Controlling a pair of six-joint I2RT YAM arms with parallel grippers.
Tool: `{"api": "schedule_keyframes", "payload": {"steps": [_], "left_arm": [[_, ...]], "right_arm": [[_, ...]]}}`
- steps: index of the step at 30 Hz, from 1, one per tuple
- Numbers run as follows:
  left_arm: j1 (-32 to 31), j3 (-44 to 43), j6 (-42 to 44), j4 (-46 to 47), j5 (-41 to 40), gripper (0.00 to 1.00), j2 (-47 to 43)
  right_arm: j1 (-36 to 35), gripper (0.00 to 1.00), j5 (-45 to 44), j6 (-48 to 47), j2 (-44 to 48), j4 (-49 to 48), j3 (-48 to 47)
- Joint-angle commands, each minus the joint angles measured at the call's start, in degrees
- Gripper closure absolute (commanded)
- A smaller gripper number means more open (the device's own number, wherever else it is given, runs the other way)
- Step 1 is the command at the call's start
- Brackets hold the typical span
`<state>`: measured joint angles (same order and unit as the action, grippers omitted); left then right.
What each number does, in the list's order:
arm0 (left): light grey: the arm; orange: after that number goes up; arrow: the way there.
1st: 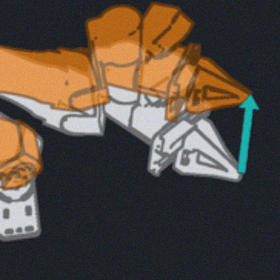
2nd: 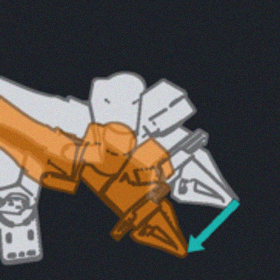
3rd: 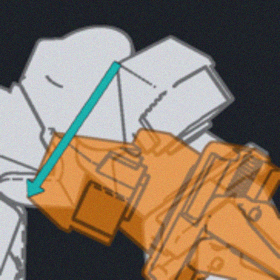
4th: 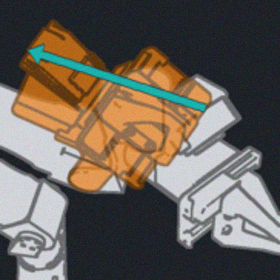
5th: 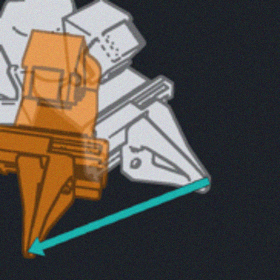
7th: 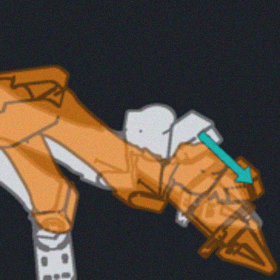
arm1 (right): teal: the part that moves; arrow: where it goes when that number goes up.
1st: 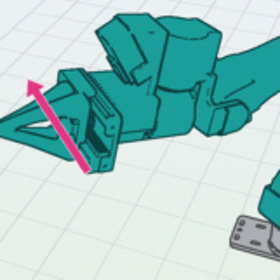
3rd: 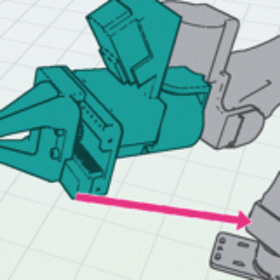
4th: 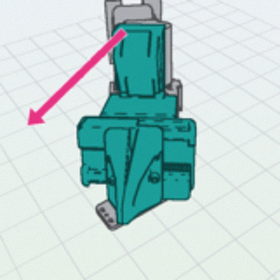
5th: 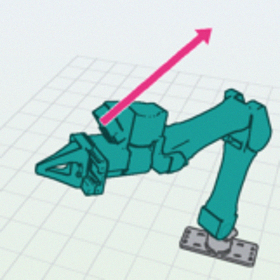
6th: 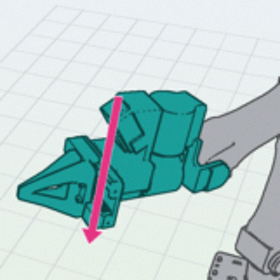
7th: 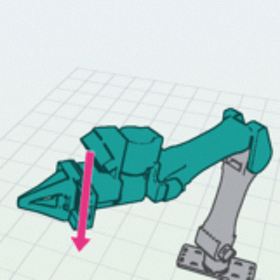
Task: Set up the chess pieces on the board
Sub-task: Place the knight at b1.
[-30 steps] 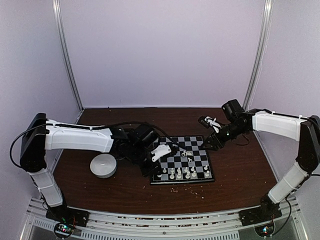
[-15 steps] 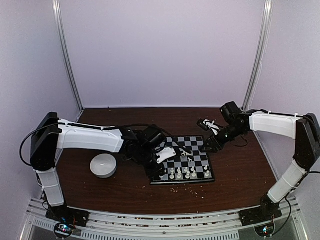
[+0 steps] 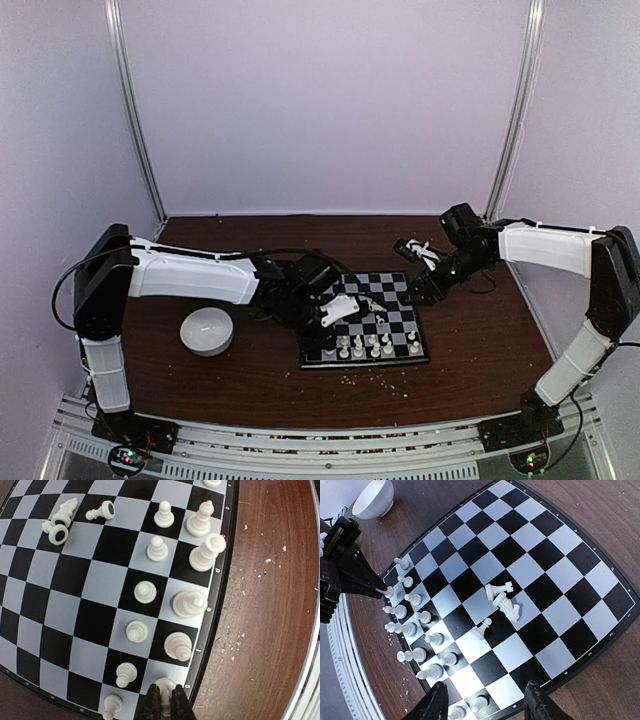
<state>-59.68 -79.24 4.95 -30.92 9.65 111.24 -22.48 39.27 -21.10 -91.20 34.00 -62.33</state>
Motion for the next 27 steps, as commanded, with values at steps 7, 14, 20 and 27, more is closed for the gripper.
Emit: {"api": "schedule_keyframes", "payload": {"steps": [7, 14, 20, 27], "left_arm": [[-0.3, -1.9, 1.3, 0.7, 1.1, 1.0, 1.9], [-0.3, -2.2, 1.6, 0.2, 1.1, 1.0, 2.5], [-0.4, -2.2, 1.7, 0.2, 0.8, 0.94, 2.4], [-0.5, -2.3, 1.9, 0.0, 0.6, 0.92, 2.5]], "right_arm": [[0.2, 0.48, 1.0, -0.9, -0.8, 1.0, -1.4], [0.2, 0.48, 1.2, -1.0, -1.2, 1.3, -1.5], [0.2, 0.48, 1.3, -1.1, -1.6, 1.6, -1.8], [0.3, 0.48, 1.4, -1.2, -1.7, 1.8, -1.9]]}}
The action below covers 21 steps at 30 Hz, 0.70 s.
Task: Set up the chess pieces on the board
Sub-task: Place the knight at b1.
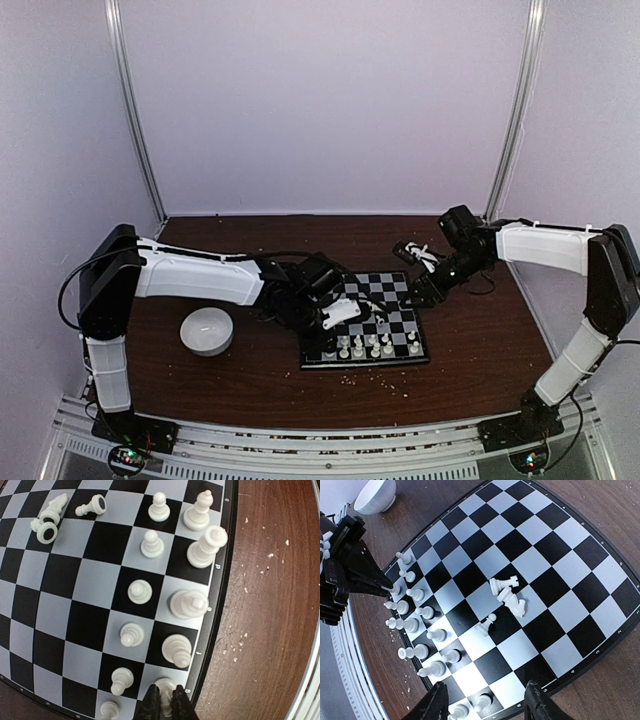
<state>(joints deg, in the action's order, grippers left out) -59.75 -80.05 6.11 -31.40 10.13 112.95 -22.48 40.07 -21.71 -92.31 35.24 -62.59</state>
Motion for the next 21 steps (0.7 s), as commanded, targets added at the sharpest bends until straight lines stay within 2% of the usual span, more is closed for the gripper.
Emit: {"api": "schedule_keyframes", "payload": {"steps": [1, 13, 21], "left_arm": [[-0.4, -1.5, 0.8, 0.5, 0.1, 0.91, 0.7], [-0.8, -1.1, 1.3, 0.5, -0.7, 0.85, -0.2], [-0.8, 0.3, 1.5, 1.6, -5.9, 0.8, -8.0]], "right_arm": [[0.2, 0.48, 0.6, -0.7, -0.5, 0.6, -1.7], [0.2, 0.47, 0.6, -0.5, -0.1, 0.9, -1.7], [0.2, 0.48, 0.3, -0.2, 1.5, 1.4, -2.2]]}}
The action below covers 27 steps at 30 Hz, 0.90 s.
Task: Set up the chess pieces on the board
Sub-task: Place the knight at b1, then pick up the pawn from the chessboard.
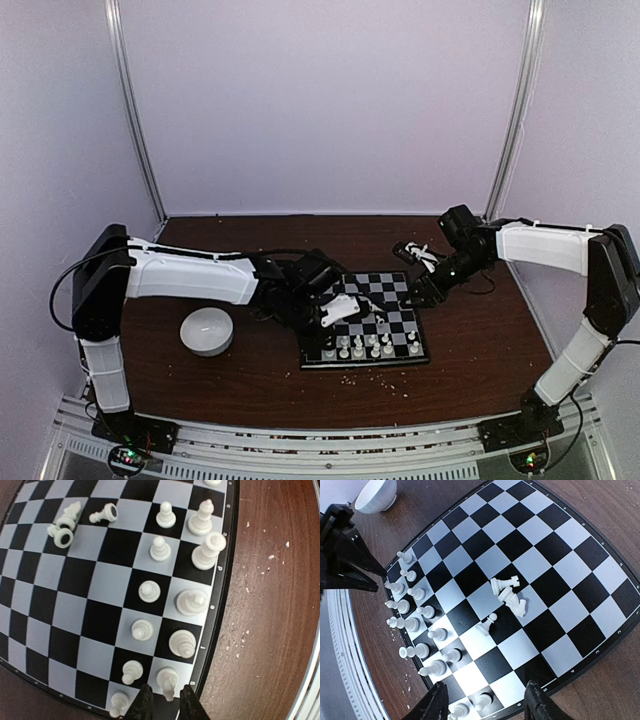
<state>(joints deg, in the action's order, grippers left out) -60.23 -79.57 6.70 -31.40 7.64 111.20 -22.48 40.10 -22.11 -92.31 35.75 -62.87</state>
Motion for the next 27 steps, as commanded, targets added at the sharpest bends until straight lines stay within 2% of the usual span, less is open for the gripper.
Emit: {"api": "schedule_keyframes", "payload": {"steps": [1, 5, 8, 16, 20, 27], "left_arm": [[-0.3, -0.3, 1.1, 1.5, -4.3, 0.8, -7.0], [0.1, -1.5, 0.9, 2.1, -7.3, 0.79, -9.2], [2.2, -3.3, -3.3, 4.1, -8.2, 0.77, -8.9], [6.6, -3.2, -17.0, 12.3, -7.7, 0.73, -8.2], [7.3, -1.5, -19.2, 13.7, -8.7, 0.73, -9.0], [7.6, 0.5, -21.0, 14.5, -9.4, 0.73, -9.9]], "right_arm": [[0.2, 0.48, -0.2, 0.2, 1.8, 0.8, -1.8], [0.1, 0.49, -3.4, 1.2, 1.9, 0.2, -1.9], [-0.5, 0.53, -5.7, 2.9, 1.1, 0.7, -3.0], [-9.8, 0.52, -17.8, 4.8, 0.8, 0.7, -3.8], [-13.7, 0.51, -24.0, 5.5, -1.5, 0.6, -4.9], [-16.2, 0.5, -28.9, 8.6, -8.2, 3.2, -10.5]]}}
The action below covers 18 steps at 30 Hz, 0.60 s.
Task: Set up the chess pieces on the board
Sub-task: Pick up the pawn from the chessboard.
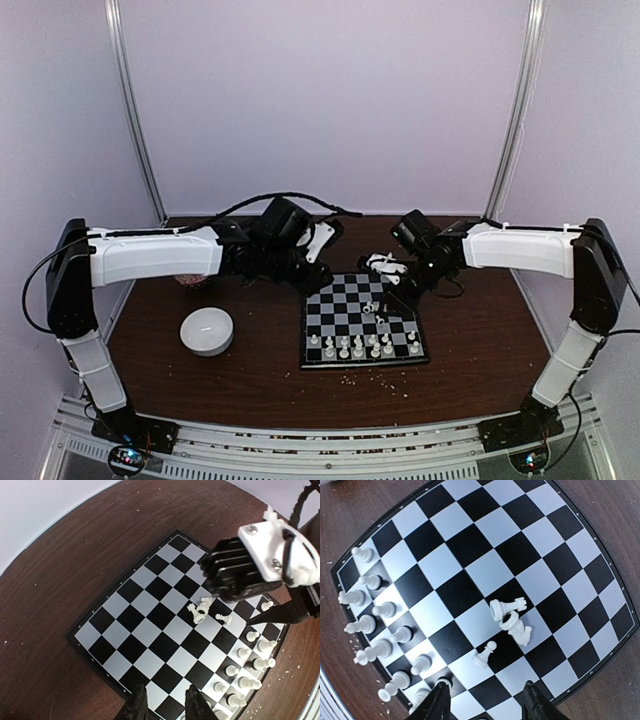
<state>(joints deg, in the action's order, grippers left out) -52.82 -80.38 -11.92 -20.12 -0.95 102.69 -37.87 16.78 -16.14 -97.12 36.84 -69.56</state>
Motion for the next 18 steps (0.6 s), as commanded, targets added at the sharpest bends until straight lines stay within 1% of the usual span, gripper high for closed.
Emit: {"api": "schedule_keyframes", "payload": {"steps": [1, 8, 18], "left_arm": [[0.2, 1.5, -2.5, 3.2, -0.8, 0.73, -1.4], [0.3, 2.3, -2.6, 3.7, -1.3, 0.73, -1.1], [0.5, 3.1, -2.4, 4.8, -1.2, 0.73, -0.9]], "right_arm": [[-1.2, 0.5, -6.5, 3.3, -4.7, 2.6, -4.8], [-3.1, 0.52, -7.7, 4.1, -8.7, 4.8, -8.5], [-4.7, 0.56, -9.6, 4.1, -11.1, 5.7, -8.0]]}}
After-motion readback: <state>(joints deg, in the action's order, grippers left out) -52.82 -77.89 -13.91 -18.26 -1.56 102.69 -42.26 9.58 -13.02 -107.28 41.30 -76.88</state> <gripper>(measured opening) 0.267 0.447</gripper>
